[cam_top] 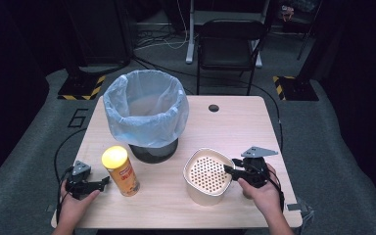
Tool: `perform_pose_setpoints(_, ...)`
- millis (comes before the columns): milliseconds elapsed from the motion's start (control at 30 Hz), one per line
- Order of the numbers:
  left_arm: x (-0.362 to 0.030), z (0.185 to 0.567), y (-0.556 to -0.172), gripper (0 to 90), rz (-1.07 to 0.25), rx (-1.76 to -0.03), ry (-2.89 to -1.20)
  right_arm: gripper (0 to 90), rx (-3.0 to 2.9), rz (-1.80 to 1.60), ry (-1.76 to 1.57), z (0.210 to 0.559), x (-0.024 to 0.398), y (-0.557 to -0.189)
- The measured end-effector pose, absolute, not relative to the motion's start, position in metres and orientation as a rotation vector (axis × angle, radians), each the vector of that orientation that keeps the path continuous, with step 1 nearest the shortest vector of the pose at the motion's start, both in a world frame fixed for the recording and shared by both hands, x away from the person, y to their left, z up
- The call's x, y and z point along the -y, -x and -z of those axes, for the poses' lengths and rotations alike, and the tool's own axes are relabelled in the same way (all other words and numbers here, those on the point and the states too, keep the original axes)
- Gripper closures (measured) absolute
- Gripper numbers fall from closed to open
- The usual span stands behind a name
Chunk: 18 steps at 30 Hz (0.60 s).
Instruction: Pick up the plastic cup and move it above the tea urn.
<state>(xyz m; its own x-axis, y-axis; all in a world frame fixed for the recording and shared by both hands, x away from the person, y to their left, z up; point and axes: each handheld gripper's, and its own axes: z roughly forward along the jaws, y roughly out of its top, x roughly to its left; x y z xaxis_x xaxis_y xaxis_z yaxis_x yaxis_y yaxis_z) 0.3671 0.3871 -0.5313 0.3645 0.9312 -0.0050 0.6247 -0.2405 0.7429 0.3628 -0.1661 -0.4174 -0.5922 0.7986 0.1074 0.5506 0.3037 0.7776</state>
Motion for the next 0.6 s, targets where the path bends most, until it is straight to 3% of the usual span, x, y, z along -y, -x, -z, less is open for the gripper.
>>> perform_pose_setpoints(300,-0.387,0.531,-0.367,11.9,-0.592,-1.345,-1.965,39.9,-2.145,-1.228,-1.244,0.400,0.184,-0.352)
perform_pose_setpoints(600,-0.387,0.531,-0.367,12.0,-0.593,-1.345,-1.965,29.2,-2.061,-1.169,-1.303,0.405,0.206,-0.344)
